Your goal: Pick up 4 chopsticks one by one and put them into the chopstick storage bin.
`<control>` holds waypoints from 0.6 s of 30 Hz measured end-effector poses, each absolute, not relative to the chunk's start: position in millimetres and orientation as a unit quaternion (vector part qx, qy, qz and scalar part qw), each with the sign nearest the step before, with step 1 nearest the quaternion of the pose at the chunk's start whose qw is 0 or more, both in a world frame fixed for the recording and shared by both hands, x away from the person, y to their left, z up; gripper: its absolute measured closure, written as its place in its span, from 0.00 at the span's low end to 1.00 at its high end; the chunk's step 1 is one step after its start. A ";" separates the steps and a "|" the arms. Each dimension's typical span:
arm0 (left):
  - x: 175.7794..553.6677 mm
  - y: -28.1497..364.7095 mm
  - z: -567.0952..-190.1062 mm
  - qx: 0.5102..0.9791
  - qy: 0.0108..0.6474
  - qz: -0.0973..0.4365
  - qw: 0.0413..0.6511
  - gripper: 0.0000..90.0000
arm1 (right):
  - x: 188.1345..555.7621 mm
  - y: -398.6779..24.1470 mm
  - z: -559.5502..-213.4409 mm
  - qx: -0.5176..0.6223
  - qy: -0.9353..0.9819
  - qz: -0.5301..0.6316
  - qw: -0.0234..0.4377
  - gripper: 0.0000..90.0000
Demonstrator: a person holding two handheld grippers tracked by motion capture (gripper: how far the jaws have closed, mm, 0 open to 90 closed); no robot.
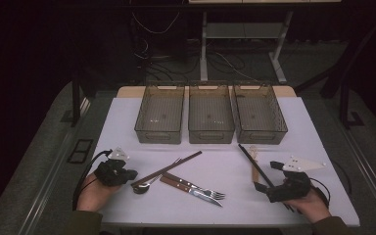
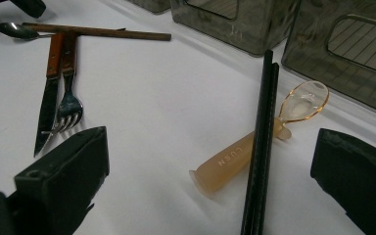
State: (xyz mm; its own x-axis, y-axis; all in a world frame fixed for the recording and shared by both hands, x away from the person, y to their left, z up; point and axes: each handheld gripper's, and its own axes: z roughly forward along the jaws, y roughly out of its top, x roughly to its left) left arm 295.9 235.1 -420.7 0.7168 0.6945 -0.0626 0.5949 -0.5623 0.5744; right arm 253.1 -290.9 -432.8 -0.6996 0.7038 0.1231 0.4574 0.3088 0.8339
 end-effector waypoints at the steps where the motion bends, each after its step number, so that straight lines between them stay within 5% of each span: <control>1: 296.3 235.9 -419.7 0.878 0.366 0.087 0.296 0.92 | 253.0 -290.8 -432.7 0.364 0.798 0.462 0.134 0.01; 8: 299.2 228.4 -413.6 0.870 0.349 0.083 0.337 0.77 | 252.6 -290.1 -432.9 0.363 0.799 0.461 0.130 0.01; 18: 310.8 204.6 -409.3 0.862 0.313 0.077 0.392 0.71 | 252.8 -289.9 -433.4 0.365 0.800 0.459 0.129 0.01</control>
